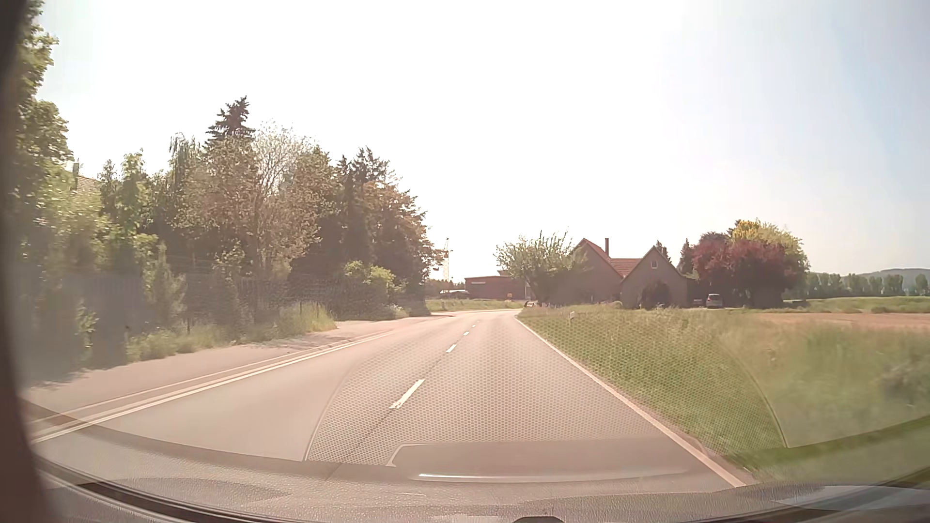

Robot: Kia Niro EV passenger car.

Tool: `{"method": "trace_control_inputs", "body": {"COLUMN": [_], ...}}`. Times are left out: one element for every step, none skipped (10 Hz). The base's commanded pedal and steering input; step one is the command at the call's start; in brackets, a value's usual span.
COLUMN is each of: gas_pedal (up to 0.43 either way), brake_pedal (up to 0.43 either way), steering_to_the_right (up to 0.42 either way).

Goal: Follow the waypoints while adhering to traffic rules and regulations

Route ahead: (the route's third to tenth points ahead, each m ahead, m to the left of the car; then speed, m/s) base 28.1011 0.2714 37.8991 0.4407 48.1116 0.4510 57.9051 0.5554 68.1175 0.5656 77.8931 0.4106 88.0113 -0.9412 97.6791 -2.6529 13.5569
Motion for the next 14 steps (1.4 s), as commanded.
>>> {"method": "trace_control_inputs", "body": {"gas_pedal": [0.169,0.177,0.177,0.177,0.177,0.177,0.177,0.177,0.177,0.177,0.177,0.177,0.177,0.177], "brake_pedal": [0.000,0.000,0.000,0.000,0.000,0.000,0.000,0.000,0.000,0.000,0.000,0.000,0.000,0.000], "steering_to_the_right": [0.000,0.000,0.000,0.000,0.000,0.000,-0.001,-0.001,-0.001,-0.001,-0.001,-0.001,-0.001,-0.001]}}
